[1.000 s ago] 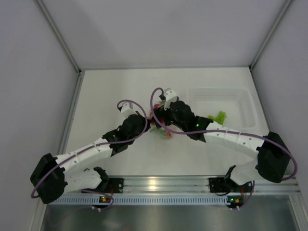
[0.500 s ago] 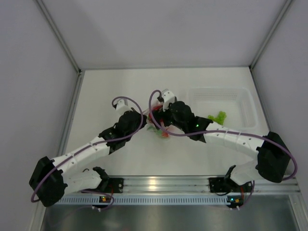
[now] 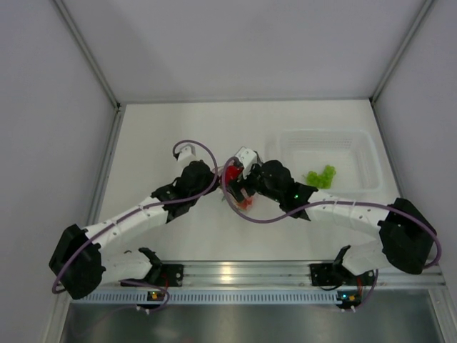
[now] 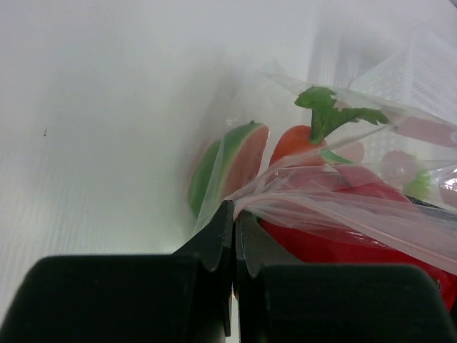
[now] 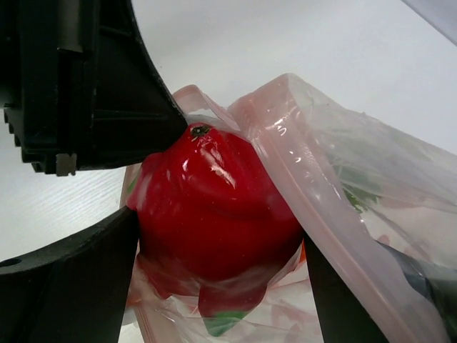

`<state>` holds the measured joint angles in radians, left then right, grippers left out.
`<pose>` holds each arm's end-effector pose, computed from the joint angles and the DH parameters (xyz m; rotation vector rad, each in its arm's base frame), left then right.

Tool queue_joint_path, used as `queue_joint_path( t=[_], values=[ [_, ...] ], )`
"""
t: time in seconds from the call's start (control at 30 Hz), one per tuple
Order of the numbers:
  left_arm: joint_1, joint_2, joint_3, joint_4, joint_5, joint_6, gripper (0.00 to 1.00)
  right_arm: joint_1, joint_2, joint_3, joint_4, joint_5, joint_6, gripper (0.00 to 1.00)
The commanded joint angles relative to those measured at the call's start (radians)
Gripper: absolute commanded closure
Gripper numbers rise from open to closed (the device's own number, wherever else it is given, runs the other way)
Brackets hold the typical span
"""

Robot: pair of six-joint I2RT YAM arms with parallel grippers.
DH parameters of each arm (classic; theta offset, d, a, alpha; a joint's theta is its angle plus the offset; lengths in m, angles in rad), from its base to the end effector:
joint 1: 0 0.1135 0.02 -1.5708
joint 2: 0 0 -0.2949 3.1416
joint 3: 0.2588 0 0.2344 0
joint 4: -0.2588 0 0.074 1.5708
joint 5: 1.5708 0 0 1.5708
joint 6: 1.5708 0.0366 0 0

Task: Open the zip-top bag and remove the fake food
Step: Pick up the fake fruit from the zipper food storage bag.

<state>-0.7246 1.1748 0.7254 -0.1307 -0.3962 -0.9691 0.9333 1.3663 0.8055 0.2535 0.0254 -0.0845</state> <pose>0.1790 -0.1396 0.2821 -0.4922 2.0997 -0.5828 0.1729 0.2319 0.2991 -0.9181 1.6821 0.5552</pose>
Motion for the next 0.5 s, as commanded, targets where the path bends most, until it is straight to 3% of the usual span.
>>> queue_joint_path(
  t=[0.0,0.33,0.47],
  values=[
    [0.073,0.037,0.037,-0.018,-0.156,0.049,1.0,0.022,-0.116,-0.02,0.163,-0.266,-0.052,1.0],
    [0.073,0.049,0.026,-0.02,-0.11,0.069,1.0,0.012,-0.191,-0.097,0.44,-0.28,0.018,1.0],
    [0.073,0.069,0.011,-0.017,-0.115,0.072,1.0,0.001,-0.187,-0.051,0.422,-0.239,0.095,1.0]
  ],
)
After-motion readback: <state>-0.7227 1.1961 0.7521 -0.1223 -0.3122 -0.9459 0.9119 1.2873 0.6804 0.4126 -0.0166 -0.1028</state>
